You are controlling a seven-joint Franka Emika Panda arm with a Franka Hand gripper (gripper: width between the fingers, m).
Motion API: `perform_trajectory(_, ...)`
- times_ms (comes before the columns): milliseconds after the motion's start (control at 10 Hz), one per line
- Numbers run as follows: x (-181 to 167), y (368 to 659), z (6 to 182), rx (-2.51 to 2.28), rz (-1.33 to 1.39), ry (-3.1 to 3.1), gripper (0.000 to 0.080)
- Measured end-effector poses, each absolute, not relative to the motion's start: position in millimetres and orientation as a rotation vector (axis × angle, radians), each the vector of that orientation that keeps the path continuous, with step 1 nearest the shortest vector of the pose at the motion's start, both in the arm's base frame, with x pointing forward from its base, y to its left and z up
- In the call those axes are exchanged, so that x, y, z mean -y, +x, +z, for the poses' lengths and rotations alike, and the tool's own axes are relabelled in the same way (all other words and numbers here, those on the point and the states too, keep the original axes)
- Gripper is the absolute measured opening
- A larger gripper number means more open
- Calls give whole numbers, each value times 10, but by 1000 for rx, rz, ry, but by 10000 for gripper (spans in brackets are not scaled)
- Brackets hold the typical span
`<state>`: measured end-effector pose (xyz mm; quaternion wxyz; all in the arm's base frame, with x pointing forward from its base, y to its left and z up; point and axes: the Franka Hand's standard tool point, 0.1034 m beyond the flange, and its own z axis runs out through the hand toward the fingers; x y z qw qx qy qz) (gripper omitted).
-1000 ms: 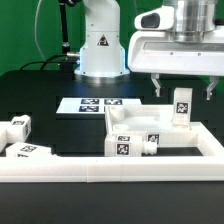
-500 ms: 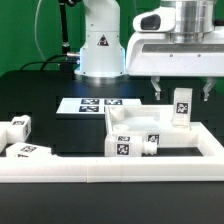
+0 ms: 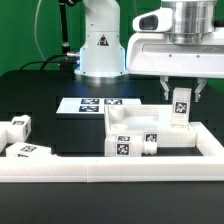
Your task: Assemble one leg
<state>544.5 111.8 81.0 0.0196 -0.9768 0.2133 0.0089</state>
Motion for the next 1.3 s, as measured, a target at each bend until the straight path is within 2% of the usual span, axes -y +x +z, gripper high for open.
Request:
perform_trajectory(500,-1114,5418,794,-1477,21,-2626,287)
perform_trajectory(1000,-1126,5422,795,-1859,55,-2364,287)
perform_trajectory(1300,-1127,5428,784,-2215,91,-1995,287)
